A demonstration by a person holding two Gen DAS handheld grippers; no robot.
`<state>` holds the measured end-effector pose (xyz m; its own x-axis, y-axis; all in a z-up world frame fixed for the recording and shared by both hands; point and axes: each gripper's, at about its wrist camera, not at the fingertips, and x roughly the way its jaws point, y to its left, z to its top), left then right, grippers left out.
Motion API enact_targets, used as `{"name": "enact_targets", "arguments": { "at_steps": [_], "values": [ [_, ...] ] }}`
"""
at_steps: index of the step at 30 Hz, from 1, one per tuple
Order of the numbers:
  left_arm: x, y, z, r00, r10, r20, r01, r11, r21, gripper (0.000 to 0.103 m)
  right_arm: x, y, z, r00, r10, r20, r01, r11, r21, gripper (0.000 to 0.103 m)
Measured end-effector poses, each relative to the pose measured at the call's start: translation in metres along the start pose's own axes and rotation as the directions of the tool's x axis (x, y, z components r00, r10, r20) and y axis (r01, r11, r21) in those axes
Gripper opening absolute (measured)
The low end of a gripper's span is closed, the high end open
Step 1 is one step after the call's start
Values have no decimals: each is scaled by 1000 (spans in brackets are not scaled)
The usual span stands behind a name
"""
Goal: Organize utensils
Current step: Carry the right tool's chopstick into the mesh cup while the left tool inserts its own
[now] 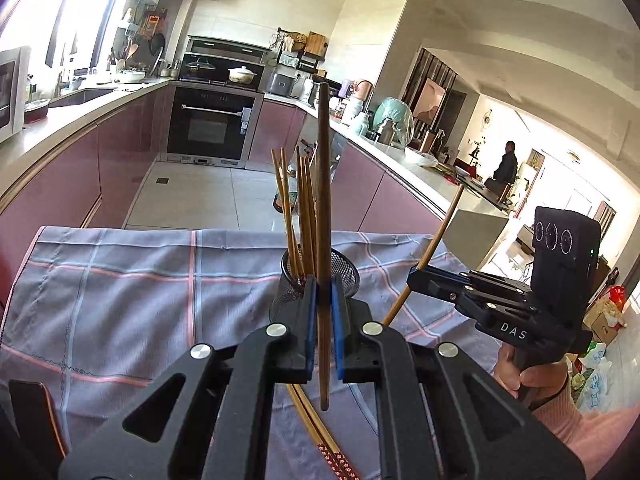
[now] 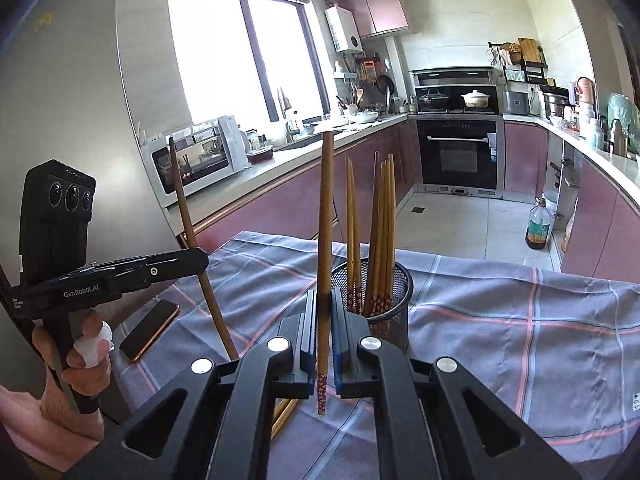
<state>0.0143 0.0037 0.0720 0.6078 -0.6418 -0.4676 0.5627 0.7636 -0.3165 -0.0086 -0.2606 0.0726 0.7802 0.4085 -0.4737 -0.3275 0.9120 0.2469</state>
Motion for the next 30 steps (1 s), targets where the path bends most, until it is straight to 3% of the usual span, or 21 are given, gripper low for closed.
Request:
{"name": "enact_targets", "arguments": {
  "at_steps": [18,30],
  "values": [
    [17,-19,71,993,-34,115,30,999,35,8,-10,-12,54,993,-35,117,39,999,-35,5],
    [48,-18,92,995,5,104,-9,999,41,8,8,-24,68,989,-42,140,45,999,-19,5]
  ]
}}
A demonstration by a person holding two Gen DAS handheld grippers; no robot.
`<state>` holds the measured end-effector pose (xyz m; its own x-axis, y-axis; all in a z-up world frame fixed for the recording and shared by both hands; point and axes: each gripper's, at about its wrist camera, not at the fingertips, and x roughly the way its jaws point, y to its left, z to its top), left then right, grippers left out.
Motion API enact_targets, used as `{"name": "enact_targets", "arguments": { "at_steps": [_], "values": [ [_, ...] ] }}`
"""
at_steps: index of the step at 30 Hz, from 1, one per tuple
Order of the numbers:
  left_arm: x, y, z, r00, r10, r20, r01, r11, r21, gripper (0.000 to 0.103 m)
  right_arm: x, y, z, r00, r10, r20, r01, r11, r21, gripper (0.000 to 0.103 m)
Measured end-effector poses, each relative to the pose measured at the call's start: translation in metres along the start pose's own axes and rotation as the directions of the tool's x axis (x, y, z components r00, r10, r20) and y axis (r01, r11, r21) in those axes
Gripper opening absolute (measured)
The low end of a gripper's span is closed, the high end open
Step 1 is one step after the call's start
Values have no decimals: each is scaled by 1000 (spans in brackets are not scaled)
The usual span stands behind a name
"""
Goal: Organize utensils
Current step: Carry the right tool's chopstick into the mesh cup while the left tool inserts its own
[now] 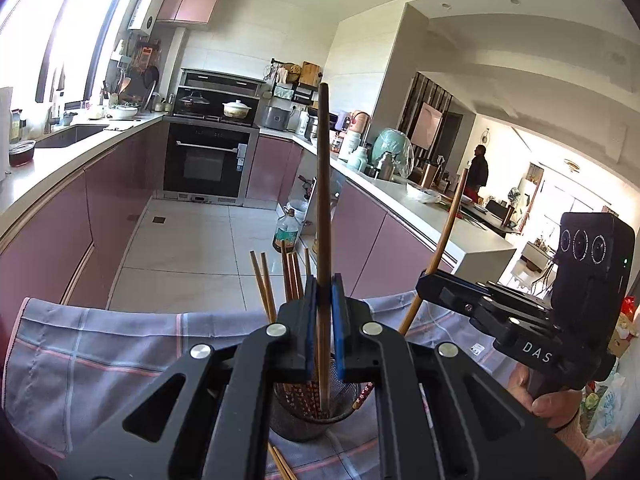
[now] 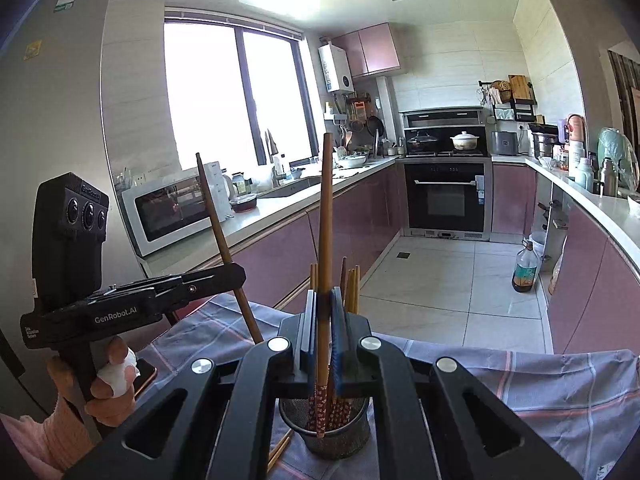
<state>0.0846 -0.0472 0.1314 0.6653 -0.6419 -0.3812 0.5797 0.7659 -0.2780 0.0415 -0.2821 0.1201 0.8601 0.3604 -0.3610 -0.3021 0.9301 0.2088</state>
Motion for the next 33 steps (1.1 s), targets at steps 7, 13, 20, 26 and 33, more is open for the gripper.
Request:
{"name": "enact_targets", "arguments": {
  "at_steps": [7,13,20,26,33],
  "values": [
    [18,4,-6,999,13,-43,-12,1000,7,8,5,-5,3,1000,0,4,0,1000,8,5],
    [32,3,-9,996,26,-83,-24,999,28,8,12,-2,-2,1000,1,-23,-1,1000,6,5],
    [46,9,-18,988,37,-149,-29,998,56,8,31,-5,-17,994,-8,-108,8,1000,1,5],
    [64,11,-25,976,52,-211,-39,997,67,8,49,-9,-28,981,-25,-191,26,1000,2,5],
    [85,18,-34,965,67,-254,-52,997,63,8,73,-16,-39,964,-40,-261,47,999,19,6]
  ]
}}
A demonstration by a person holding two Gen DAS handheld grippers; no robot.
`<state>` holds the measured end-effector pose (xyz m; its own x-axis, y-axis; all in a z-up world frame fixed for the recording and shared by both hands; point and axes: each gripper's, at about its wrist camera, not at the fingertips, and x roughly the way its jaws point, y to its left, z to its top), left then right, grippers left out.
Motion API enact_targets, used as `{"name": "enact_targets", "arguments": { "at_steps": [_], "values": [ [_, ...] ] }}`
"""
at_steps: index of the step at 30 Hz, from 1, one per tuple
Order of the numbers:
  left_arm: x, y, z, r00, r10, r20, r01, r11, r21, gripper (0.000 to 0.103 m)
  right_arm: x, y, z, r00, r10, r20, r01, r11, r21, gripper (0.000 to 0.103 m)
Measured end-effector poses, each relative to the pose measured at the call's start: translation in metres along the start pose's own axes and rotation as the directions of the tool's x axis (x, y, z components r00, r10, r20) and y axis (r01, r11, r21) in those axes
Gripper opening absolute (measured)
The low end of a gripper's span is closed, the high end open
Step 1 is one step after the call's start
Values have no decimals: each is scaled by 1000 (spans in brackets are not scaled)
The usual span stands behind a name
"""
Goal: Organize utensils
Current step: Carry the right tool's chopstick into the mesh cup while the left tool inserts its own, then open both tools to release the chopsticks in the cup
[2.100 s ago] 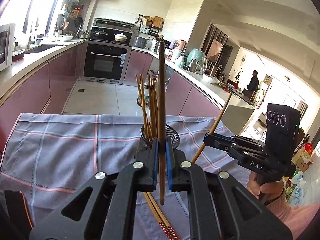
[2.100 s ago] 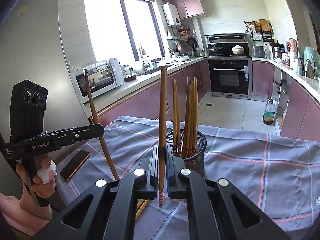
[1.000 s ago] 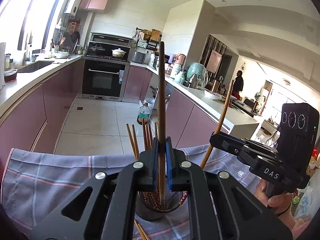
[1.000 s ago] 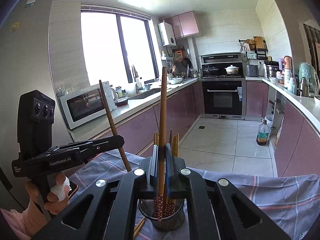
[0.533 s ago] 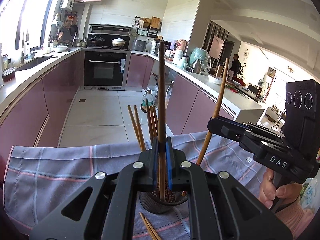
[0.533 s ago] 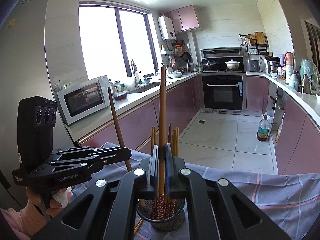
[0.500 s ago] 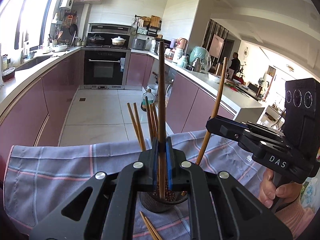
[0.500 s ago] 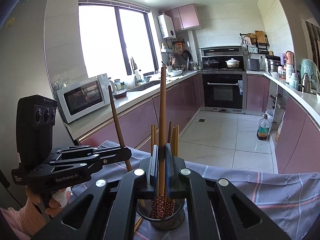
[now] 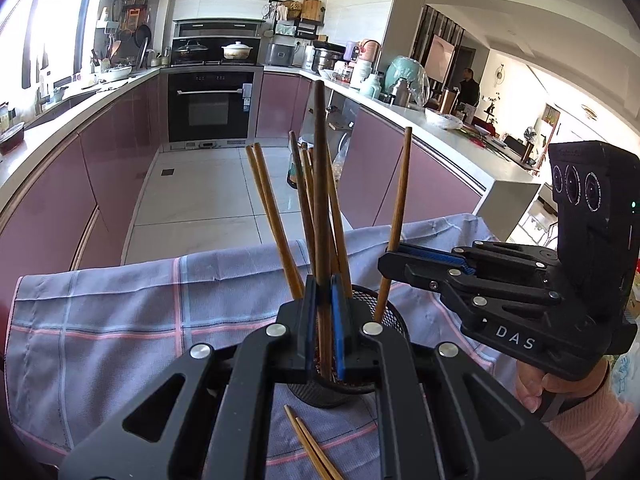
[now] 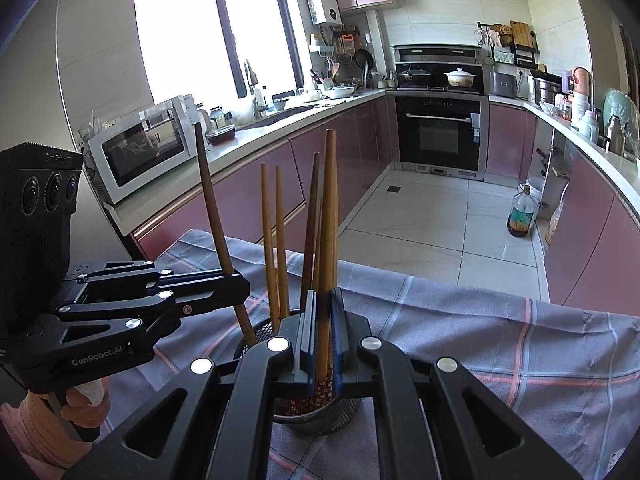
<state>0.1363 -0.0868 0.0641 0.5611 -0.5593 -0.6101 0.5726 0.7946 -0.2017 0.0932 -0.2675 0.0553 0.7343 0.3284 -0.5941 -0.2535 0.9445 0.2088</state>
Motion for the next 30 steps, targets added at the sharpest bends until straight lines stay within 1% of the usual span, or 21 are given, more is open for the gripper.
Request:
{"name": "enact_targets", "arguments": {
  "at_steps": [7,9,12,14,15,16,18,20,22,25,28,30],
  "values": [
    [21,12,-8,999,18,-29,-19,999,-29,8,5,0,-2,1000,-6,-4,6,1000,11,7],
    [21,15,-13,999,35,-28,-36,999,-32,8,4,0,-2,1000,-6,2,5,1000,20,10],
    [20,18,-19,999,43,-22,-44,998,-35,14,-1,0,-4,1000,3,14,-3,1000,25,15],
    [15,18,-24,997,72,-9,-72,997,-30,14,-6,4,-8,1000,5,24,-5,1000,17,20],
    [12,18,-26,997,81,0,-81,996,-28,17,-9,6,-9,1000,9,30,-9,1000,10,21],
    [9,18,-27,996,88,8,-88,996,-28,22,-13,8,-11,999,16,37,-16,1000,3,22],
    [2,18,-34,994,109,25,-108,994,-25,24,-20,14,-15,999,33,43,-32,999,-10,23],
    [-7,18,-40,992,122,40,-121,992,-24,25,-27,21,-22,997,55,48,-53,998,-28,26],
    [-15,18,-49,990,134,52,-133,991,-24,28,-33,30,-31,996,81,41,-79,996,-48,28],
    [-26,17,-63,988,147,53,-146,989,-18,30,-33,42,-50,993,119,0,-119,991,-63,30],
    [-34,21,-83,985,168,44,-168,986,-16,32,-20,53,-73,987,140,-81,-145,988,-58,31],
    [-37,23,-97,983,180,35,-179,984,-20,33,-6,60,-90,978,151,-146,-159,986,-42,32]
  ]
}}
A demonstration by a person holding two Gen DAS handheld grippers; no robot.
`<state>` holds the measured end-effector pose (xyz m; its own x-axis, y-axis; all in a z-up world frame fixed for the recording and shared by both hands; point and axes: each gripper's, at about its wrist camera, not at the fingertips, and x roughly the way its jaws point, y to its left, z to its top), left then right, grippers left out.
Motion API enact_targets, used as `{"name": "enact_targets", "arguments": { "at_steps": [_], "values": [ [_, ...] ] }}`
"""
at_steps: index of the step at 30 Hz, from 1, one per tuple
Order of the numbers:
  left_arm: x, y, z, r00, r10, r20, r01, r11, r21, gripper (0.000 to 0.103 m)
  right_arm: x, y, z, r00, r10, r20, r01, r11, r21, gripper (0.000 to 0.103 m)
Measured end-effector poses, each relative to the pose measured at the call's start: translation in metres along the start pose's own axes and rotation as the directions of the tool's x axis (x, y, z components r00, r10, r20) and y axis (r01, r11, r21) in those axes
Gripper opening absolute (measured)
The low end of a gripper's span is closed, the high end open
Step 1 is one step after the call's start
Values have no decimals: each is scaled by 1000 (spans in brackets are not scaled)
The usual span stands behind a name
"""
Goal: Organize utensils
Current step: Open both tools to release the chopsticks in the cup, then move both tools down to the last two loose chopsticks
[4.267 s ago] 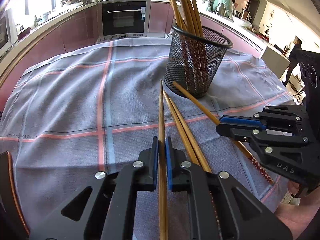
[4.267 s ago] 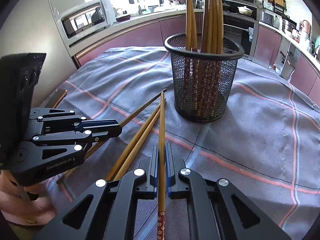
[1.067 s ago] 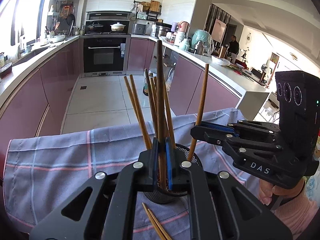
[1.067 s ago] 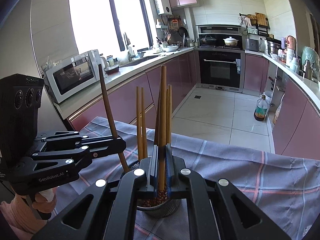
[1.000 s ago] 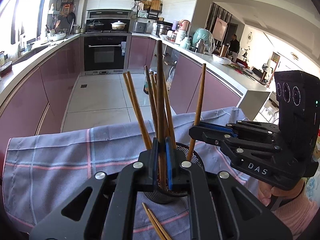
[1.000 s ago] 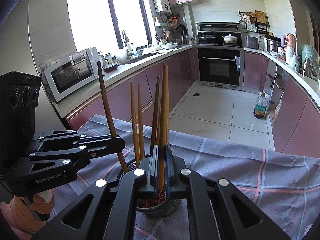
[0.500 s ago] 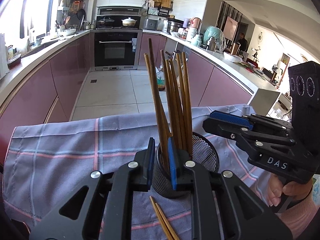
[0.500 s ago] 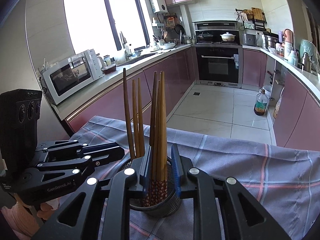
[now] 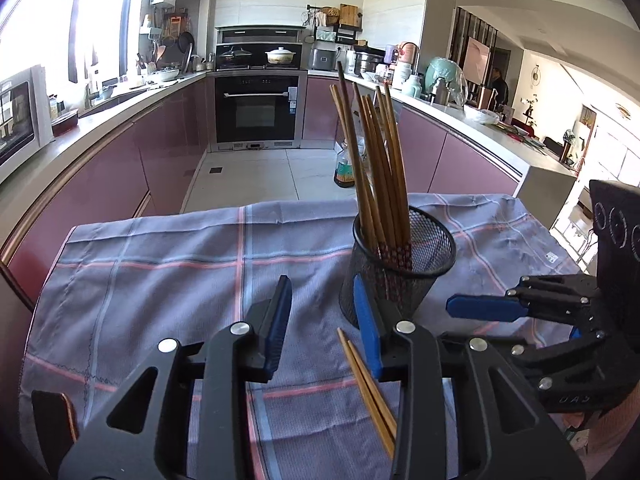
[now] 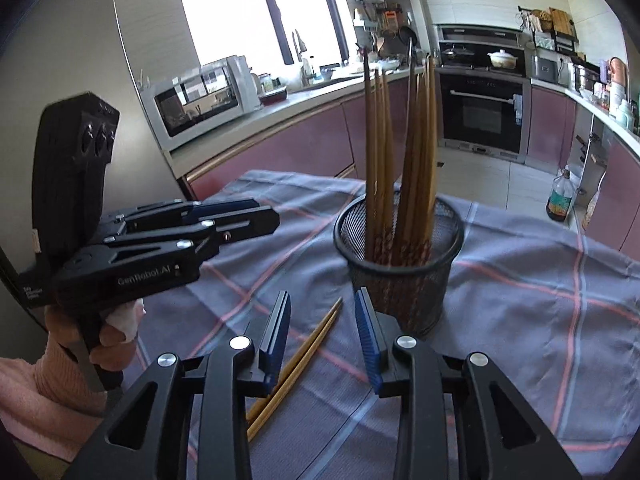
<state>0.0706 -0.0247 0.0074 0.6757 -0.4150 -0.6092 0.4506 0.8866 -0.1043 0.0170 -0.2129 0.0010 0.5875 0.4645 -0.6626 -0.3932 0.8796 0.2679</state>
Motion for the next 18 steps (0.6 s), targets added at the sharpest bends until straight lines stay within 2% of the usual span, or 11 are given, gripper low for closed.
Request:
{"name": "enact_targets", "arguments": {
  "at_steps": [2,5,11,18],
  "values": [
    [-3,1,-14,1000,3,-14,-3,1000,-1,35,15,2,-13,998,8,-57,-7,1000,15,32],
    [-6,2,-35,999,28,-25,-28,1000,3,39,30,8,-25,995,13,-99,-10,1000,28,32],
    [-8,3,-64,997,39,-63,-40,999,-7,41,42,20,-38,991,-16,-133,21,999,36,32],
    [-7,3,-81,996,25,-91,-26,999,-20,41,45,27,-40,985,-73,-156,74,997,4,28]
  ]
}}
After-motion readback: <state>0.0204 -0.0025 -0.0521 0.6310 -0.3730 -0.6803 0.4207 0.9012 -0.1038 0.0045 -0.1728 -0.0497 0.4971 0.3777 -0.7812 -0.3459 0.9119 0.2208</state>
